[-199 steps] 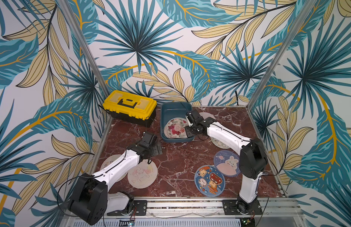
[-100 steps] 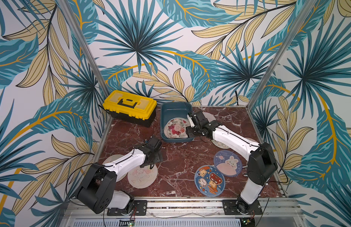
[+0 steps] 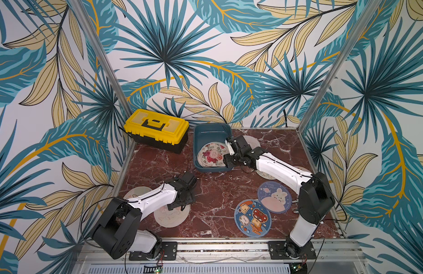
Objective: Put the coasters into the storage box
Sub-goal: Pick up the coaster from the center of the board.
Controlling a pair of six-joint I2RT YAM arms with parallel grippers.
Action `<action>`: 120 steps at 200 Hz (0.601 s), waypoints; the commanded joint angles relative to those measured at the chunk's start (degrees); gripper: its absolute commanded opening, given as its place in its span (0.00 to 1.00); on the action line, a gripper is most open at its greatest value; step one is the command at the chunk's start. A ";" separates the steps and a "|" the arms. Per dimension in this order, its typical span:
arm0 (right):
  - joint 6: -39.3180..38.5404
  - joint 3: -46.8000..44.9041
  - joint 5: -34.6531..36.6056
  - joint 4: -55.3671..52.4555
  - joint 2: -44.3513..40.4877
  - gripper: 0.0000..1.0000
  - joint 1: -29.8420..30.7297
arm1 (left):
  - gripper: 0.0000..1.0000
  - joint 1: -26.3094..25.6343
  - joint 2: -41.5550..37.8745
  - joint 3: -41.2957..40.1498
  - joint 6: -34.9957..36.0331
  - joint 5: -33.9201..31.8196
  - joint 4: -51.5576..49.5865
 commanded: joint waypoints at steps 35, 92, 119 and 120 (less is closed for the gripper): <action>0.12 -1.99 -0.47 0.92 -2.98 0.53 0.04 | 0.87 -0.24 0.97 -1.71 -0.51 -0.89 -0.71; 0.33 -2.83 -0.28 1.32 -3.52 0.53 0.04 | 0.78 -0.46 2.97 -1.89 -0.16 -1.28 -0.70; 0.44 -2.83 -0.74 1.54 -3.38 0.53 0.06 | 0.69 -0.77 2.86 -1.89 0.02 -1.86 -0.62; 0.51 -2.85 -0.74 1.52 -3.36 0.53 0.05 | 0.68 -0.73 2.82 -1.84 0.02 -1.88 -0.63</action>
